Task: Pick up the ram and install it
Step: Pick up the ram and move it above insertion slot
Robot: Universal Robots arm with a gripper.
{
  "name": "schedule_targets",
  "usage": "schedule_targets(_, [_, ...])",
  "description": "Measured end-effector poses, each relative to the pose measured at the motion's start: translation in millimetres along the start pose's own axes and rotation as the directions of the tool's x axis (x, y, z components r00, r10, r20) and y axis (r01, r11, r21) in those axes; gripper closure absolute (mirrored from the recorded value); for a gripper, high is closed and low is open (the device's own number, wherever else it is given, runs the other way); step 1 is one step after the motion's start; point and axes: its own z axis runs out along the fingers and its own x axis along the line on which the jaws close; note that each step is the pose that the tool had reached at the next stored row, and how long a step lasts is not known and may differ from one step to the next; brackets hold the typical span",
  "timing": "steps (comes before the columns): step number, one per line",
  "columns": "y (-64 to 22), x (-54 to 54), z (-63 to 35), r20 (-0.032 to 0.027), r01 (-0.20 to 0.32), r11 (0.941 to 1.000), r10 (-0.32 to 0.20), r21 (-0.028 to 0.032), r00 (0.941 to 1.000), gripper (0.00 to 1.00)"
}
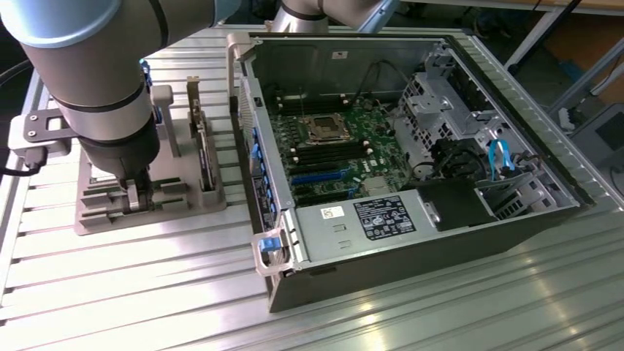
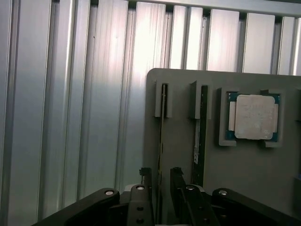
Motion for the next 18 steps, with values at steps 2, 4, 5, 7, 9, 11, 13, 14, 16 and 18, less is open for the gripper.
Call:
schedule_targets(2, [-0.6, 0.0, 0.0, 0.0001, 0.0, 1.0, 0.0, -0.0001, 1.0, 0.7])
schedule_targets(4, [-0.6, 0.0, 0.0, 0.0, 0.0, 1.0, 0.0, -0.0001, 1.0, 0.7])
schedule_targets(5, [-0.7, 0.0, 0.2, 0.0, 0.0, 1.0, 0.0, -0.0002, 1.0, 0.7])
schedule_targets(7, [-0.8, 0.1, 1.6, 0.0, 0.0, 1.0, 0.0, -0.0001, 1.0, 0.7])
schedule_targets(9, [-0.8, 0.1, 3.3, 0.0, 0.0, 1.0, 0.0, -0.0001, 1.0, 0.7])
schedule_targets(11, [-0.8, 0.2, 3.9, -0.0001, 0.0, 1.0, 0.0, -0.0003, 1.0, 0.7])
schedule_targets(13, [-1.8, 0.2, 4.1, 0.0002, 0.0, 1.0, 0.0, 0.0001, 1.0, 0.7])
schedule_targets(14, [-2.9, 0.3, 3.9, 0.0001, 0.0, 1.0, 0.0, -0.0001, 1.0, 0.7])
schedule_targets(16, [-4.8, 0.5, 3.9, 0.0, 0.0, 1.0, 0.0, 0.0, 1.0, 0.7])
schedule_targets(18, [-4.9, 0.5, 3.9, 0.0001, 0.0, 1.0, 0.0, 0.0, 1.0, 0.7])
